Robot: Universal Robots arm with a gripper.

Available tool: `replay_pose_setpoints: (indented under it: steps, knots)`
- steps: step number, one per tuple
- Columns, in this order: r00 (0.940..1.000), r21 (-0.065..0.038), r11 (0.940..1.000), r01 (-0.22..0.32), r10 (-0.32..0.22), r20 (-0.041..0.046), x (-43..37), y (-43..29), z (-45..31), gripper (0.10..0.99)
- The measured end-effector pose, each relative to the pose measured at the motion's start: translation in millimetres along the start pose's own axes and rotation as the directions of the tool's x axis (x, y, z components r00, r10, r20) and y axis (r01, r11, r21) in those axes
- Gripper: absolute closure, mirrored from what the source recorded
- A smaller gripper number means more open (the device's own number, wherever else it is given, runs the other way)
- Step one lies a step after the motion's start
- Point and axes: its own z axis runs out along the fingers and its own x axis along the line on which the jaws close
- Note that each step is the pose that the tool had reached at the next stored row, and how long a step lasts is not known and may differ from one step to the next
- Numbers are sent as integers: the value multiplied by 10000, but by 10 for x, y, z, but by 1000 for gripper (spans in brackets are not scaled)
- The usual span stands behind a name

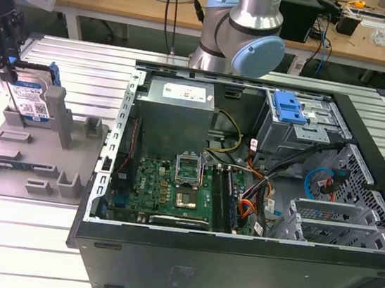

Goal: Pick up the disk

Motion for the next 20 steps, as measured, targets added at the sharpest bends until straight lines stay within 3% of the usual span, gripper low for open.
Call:
replay_pose_setpoints:
  steps: [3,7,14,15,18,20]
  knots:
    - [10000,2,10000,0,0,1,0,0,-21,718]
    - [10000,0,10000,-1,1,0,-1,2,-183,718]
    - [10000,0,10000,0,0,1,-1,4,-538,718]
    - [10000,1,10000,0,0,0,-1,5,-636,718]
    - [10000,1,10000,0,0,-2,-1,7,-827,718]
    - [10000,0,10000,1,-1,-2,0,7,-918,718]
